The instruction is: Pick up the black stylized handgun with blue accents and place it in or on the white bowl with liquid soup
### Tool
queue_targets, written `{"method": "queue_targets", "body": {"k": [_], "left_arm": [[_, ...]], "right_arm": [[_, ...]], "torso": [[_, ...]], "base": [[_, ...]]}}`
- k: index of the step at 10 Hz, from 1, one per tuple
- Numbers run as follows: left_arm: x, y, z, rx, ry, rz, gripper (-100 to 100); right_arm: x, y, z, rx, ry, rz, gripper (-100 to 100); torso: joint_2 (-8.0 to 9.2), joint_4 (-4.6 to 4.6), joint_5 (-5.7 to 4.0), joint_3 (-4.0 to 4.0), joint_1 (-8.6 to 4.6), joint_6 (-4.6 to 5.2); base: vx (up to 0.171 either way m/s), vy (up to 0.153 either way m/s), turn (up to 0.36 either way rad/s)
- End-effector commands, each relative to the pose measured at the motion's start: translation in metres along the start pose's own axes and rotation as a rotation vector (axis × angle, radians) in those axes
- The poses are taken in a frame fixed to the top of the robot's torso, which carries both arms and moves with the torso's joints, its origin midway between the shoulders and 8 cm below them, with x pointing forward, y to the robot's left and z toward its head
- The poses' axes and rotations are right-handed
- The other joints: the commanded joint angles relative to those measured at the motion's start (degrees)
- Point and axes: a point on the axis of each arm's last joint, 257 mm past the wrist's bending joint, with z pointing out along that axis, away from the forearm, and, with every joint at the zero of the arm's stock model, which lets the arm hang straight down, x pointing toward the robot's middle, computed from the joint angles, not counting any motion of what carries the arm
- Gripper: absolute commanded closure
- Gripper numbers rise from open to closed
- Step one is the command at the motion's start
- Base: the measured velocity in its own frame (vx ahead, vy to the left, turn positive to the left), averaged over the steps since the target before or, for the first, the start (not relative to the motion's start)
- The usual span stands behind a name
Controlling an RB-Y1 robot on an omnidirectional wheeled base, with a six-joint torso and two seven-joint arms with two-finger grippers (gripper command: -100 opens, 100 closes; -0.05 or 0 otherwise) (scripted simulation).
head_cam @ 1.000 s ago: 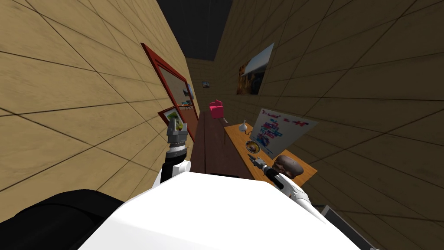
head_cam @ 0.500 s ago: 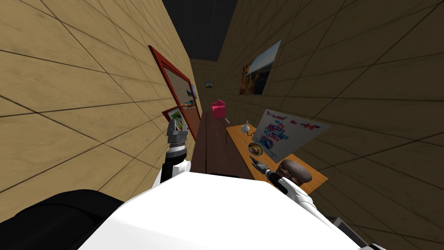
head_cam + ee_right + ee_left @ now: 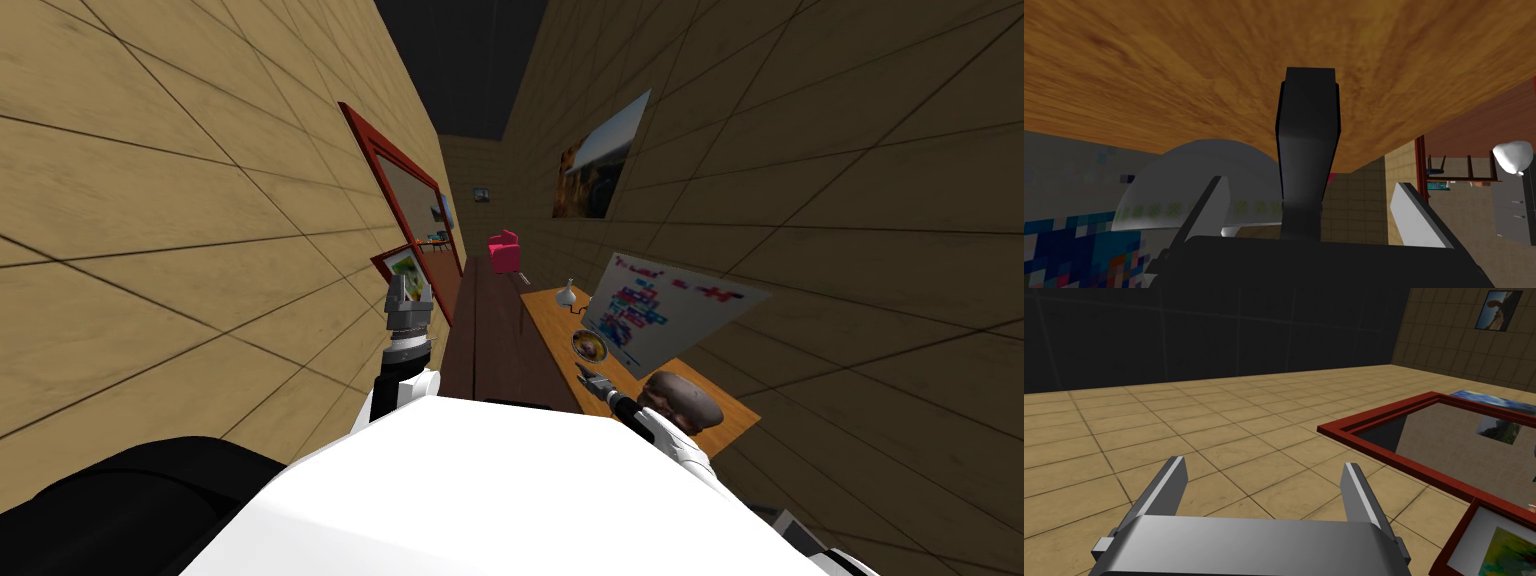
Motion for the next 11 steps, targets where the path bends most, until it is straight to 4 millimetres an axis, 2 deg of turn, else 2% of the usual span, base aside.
{"method": "queue_targets", "body": {"k": [1,5,6,7,8,9,10,11], "left_arm": [[0.000,0.000,0.000,0.000,0.000,0.000,0],[0.000,0.000,0.000,0.000,0.000,0.000,0],[0.000,0.000,0.000,0.000,0.000,0.000,0],[0.000,0.000,0.000,0.000,0.000,0.000,0],[0.000,0.000,0.000,0.000,0.000,0.000,0],[0.000,0.000,0.000,0.000,0.000,0.000,0],[0.000,0.000,0.000,0.000,0.000,0.000,0],[0.000,0.000,0.000,0.000,0.000,0.000,0]], "right_arm": [[0.000,0.000,0.000,0.000,0.000,0.000,100],[-0.002,0.000,0.000,-0.002,-0.004,0.000,100],[-0.002,0.000,0.000,-0.002,-0.004,0.000,0],[-0.002,-0.008,-0.007,0.000,0.001,0.000,100],[-0.003,-0.014,-0.011,-0.001,0.002,0.000,100],[-0.003,-0.009,-0.009,0.000,0.001,-0.003,100],[-0.003,-0.010,-0.010,0.000,0.002,-0.001,0],[-0.009,-0.021,-0.013,0.004,0.005,-0.023,100]], "torso": [[0.00,0.00,0.00,0.00,0.00,0.00],[0.02,-0.05,-0.06,-0.02,0.02,0.01],[0.02,-0.05,-0.06,-0.02,0.02,0.01],[0.02,-0.05,-0.06,-0.02,0.02,0.01],[0.10,-0.04,-0.03,0.02,0.07,0.04],[0.22,-0.03,-0.02,0.09,0.16,0.05],[0.16,-0.01,-0.04,0.07,0.12,0.01],[0.09,-0.03,-0.05,0.03,0.06,0.01]], "base": [[0.000,0.000,0.000],[0.000,0.000,0.000],[0.000,0.000,0.000],[-0.023,0.021,-0.007],[-0.051,0.048,-0.011],[-0.027,0.023,-0.013],[-0.005,0.004,-0.001],[-0.031,0.038,0.052]]}}
